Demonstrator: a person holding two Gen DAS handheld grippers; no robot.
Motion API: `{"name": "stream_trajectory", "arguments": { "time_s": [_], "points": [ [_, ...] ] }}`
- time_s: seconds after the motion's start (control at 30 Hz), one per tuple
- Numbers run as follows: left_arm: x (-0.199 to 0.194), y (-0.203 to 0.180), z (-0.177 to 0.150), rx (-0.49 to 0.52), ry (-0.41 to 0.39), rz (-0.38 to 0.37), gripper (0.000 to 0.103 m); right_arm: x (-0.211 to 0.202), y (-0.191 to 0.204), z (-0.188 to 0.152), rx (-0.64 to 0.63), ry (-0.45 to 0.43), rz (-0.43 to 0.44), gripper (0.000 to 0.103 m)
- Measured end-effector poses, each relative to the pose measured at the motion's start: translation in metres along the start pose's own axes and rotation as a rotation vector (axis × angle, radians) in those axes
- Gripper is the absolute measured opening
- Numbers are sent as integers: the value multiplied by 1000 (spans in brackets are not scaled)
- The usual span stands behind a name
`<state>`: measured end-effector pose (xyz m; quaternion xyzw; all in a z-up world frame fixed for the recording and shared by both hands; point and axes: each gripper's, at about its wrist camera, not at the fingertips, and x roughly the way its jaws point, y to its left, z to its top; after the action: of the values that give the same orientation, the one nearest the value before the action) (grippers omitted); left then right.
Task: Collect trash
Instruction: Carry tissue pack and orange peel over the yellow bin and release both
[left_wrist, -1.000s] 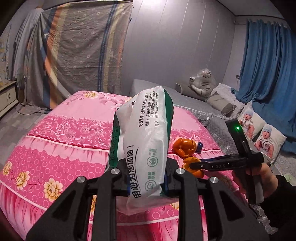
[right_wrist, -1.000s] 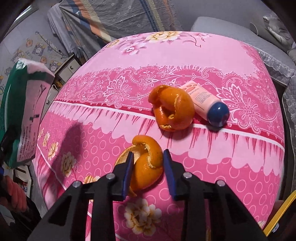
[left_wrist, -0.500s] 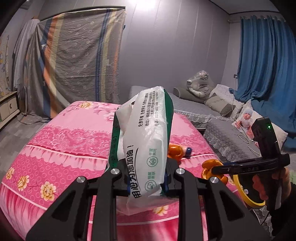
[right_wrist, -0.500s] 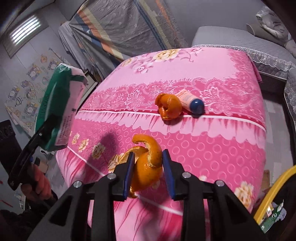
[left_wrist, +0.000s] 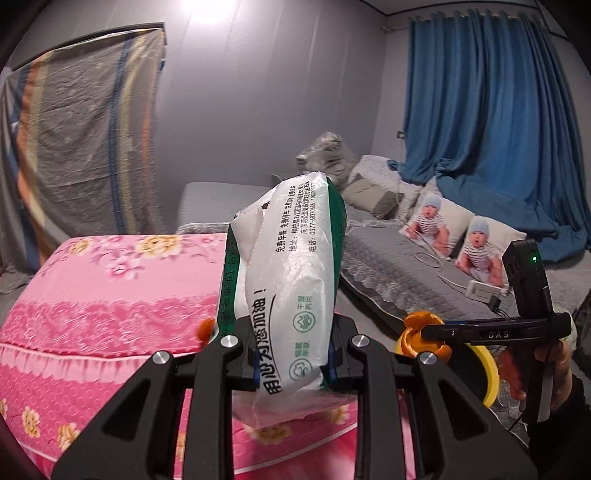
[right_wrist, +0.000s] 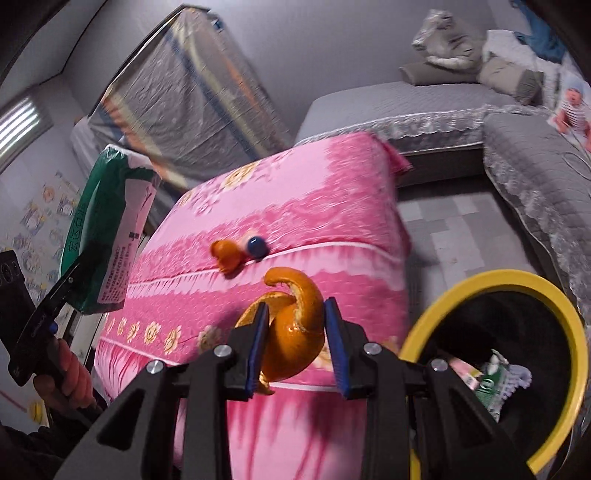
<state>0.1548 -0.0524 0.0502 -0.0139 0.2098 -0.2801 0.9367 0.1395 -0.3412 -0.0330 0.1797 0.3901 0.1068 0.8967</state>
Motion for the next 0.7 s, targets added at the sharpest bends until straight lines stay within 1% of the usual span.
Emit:
{"name": "stream_trajectory", "arguments": {
  "time_s": [0.1,0.27,0.53,0.7],
  "points": [
    [16,-25,5,27,10,-54,23,-21,-24,-3,39,-51,-48,29],
    [39,-67,11,77,25,-125,23,-46,-61,-12,100,-101,-110,29],
    [69,-123,13,142,48,-229,23,-75,-106,-32,190,-156,-182,29],
    [82,-147,7,173,72,-272,23,-86,-126,-43,232,-179,-235,29]
  ]
}}
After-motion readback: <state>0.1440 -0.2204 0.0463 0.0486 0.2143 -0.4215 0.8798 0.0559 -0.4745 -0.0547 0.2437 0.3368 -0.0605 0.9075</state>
